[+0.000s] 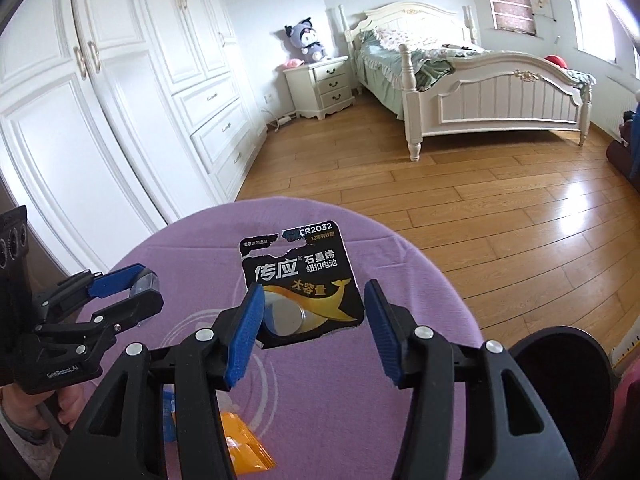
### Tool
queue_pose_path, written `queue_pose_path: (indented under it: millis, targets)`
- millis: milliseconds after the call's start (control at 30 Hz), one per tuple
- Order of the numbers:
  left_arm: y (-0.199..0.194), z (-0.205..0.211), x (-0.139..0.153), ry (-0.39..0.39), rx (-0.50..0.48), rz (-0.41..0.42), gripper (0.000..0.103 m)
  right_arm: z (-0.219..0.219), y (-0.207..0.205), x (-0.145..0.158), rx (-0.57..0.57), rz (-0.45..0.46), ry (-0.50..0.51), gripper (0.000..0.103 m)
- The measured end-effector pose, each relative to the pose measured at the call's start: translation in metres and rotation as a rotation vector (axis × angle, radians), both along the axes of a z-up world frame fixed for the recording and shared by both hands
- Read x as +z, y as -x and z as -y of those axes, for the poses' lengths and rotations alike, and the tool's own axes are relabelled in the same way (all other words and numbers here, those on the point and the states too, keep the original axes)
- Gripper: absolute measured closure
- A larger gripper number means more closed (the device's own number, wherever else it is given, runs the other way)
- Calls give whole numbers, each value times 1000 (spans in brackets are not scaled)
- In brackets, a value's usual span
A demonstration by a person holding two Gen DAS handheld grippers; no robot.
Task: Collect trash
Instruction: 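Carry the cup and battery packet over the black bin and open both tools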
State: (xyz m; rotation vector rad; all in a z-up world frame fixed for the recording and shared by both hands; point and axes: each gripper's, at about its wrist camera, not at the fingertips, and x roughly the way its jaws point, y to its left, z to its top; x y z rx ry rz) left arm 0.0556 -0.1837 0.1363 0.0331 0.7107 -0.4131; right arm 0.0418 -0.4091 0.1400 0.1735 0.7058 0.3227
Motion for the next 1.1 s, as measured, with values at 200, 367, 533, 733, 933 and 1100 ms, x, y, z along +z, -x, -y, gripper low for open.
queue_pose_path:
  millis: [200, 367, 533, 733, 933, 1100]
  targets:
    - [11, 70, 17, 6, -126, 40, 47, 65, 22, 3, -128, 27, -34, 52]
    - [19, 133, 17, 17, -236, 52, 47, 119, 42, -7, -238, 27, -66, 52]
    - [24, 186, 2, 20, -323, 31, 47, 159, 51, -25, -320, 4, -88, 52]
    - [20, 233, -19, 11, -384, -10, 47, 195, 65, -50, -388, -34, -106, 52]
    - [16, 262, -41, 0, -413, -42, 47, 217, 77, -71, -430, -65, -121, 52]
    - [8, 276, -57, -3, -418, -78, 47, 230, 81, -85, -449, -87, -136, 52]
